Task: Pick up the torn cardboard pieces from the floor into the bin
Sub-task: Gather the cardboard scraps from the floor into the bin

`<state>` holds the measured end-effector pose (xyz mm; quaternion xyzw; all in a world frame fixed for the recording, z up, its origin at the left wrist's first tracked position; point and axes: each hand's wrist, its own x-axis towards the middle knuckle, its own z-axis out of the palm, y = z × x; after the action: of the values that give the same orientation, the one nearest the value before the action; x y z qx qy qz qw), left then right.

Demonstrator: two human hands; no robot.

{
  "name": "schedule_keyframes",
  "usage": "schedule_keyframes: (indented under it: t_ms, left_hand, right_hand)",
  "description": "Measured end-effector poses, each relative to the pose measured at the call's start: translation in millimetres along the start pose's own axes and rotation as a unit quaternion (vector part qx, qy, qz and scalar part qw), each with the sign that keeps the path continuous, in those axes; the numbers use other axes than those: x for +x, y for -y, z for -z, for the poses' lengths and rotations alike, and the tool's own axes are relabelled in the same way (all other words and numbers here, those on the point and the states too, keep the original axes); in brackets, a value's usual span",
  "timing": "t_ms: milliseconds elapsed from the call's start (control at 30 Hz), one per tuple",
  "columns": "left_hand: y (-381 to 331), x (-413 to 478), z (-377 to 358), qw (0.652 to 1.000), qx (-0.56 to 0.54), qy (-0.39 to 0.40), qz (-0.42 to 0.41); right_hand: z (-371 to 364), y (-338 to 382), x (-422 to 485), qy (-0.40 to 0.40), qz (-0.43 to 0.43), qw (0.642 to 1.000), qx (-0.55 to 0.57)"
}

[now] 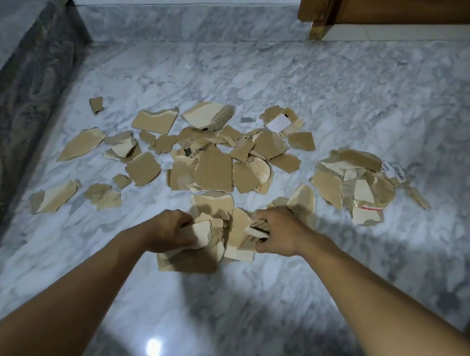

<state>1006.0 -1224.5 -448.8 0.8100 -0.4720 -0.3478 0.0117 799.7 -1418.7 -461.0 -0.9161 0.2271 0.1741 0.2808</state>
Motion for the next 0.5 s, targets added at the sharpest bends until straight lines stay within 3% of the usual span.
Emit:
schedule_keyframes:
  t_ms: [100, 267, 500]
  left_hand:
    - [18, -11, 20, 1.0, -0.004, 0.005, 0.016]
    - [32, -23, 30, 0.998, 0.004, 0.04, 0.045]
    - [21, -25, 15, 0.999, -0.019, 0.017, 0.033]
  right_hand:
    - [10, 3, 5, 0.039, -0.01, 0.999, 0.018]
    - [-3, 23, 23, 0.048, -0.008, 0.998, -0.045]
    - [-26, 43, 24, -0.035, 0.022, 0.992, -0.117]
